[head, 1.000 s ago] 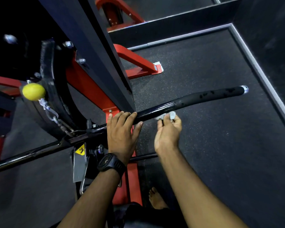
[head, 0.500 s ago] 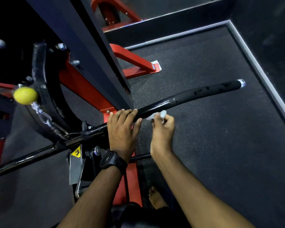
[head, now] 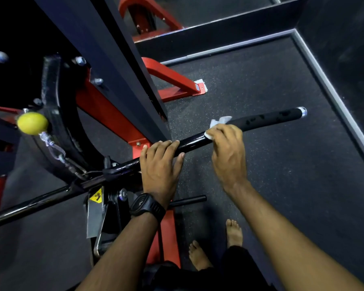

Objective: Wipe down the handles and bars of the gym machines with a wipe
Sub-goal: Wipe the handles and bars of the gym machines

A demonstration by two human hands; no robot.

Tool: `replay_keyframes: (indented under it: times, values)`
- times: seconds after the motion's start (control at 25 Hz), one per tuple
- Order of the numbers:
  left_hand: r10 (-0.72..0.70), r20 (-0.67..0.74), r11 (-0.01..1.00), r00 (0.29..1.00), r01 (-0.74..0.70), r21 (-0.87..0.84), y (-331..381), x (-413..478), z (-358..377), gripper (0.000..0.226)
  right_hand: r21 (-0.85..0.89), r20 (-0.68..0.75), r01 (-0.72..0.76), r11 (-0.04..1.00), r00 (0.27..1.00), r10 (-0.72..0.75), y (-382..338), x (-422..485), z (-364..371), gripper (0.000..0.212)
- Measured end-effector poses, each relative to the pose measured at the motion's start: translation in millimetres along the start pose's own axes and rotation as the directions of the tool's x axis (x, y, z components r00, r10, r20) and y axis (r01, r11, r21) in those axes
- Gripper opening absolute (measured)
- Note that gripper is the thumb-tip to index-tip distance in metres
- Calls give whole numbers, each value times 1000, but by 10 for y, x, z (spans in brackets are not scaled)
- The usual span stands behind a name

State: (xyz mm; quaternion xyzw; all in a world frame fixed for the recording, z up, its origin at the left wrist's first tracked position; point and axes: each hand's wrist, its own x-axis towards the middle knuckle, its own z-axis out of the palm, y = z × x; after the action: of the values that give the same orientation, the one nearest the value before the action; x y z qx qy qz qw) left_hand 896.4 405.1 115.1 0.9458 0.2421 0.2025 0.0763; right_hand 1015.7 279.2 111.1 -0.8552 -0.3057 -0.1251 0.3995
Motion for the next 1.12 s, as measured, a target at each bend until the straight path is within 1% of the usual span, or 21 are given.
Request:
replay_keyframes:
  times: [0.08,0.12,0.2,0.24,0.32,0.36,0.4,0.44,0.48,0.52,0.56,0.6,0.64,0.68,0.76,0.8,0.84,0.92,1.04,1.08,1.12]
  values:
    - [38,40,999,998,-39,28,80,62,49,36,-78,125,166,983,980,-155,155,62,-53,21]
    - [49,55,998,997,-51,38,120,98,78,36,-94,127,145,985,983,-133,244,109,-89,22]
    - [32,49,998,998,-34,45,168,128,133,35,-49,68,-15,999,998,19,256,171,-113,25]
    - [16,35,999,999,-18,45,180,120,154,35,-36,97,12,999,995,-9,208,168,-85,23]
    - [15,16,999,1000,-16,43,179,87,176,35,-16,270,271,963,928,-256,132,131,-7,18]
    - [25,13,999,1000,-25,39,170,76,180,34,-14,331,330,944,892,-307,157,151,8,20]
    - [34,13,999,999,-34,35,162,70,181,34,-49,339,272,961,910,-241,189,206,-2,22]
    - [38,13,999,999,-38,34,158,63,183,33,-85,306,140,986,946,-108,185,261,-28,23]
    - [39,10,999,999,-39,35,159,56,184,33,-95,286,65,993,957,-35,164,281,-37,24]
    - [39,4,999,999,-39,33,160,43,191,32,-84,325,91,992,944,-60,103,267,-22,25]
    - [40,-4,999,999,-40,24,160,22,201,32,-51,415,183,982,898,-146,35,225,-5,26]
    - [41,-13,999,999,-41,11,161,0,210,32,-19,511,283,959,827,-234,8,203,-12,26]
    - [42,-18,999,999,-42,1,160,-17,214,33,-27,581,329,944,774,-253,51,257,-43,24]
    - [43,-20,999,999,-43,-2,156,-29,214,33,-90,610,281,956,774,-170,120,339,-87,23]
    - [37,-20,999,999,-37,-6,161,-37,210,34,-169,502,34,985,863,56,188,426,-182,23]
    - [36,-19,999,999,-37,-7,168,-39,211,34,-146,471,20,989,881,52,151,395,-197,22]
    - [42,-19,999,999,-42,-6,175,-45,212,34,-95,502,98,991,864,-38,82,356,-182,20]
    - [58,-23,998,998,-58,1,176,-61,217,34,-24,653,203,979,744,-138,81,423,-176,15]
    - [51,-15,999,999,-51,3,164,-74,224,34,-219,778,71,973,615,130,176,742,-183,24]
    - [51,-18,999,999,-51,11,172,-74,226,34,-216,777,85,973,618,119,157,756,-158,26]
    - [53,-23,998,998,-53,19,181,-76,227,34,-183,758,147,972,651,45,94,678,-130,25]
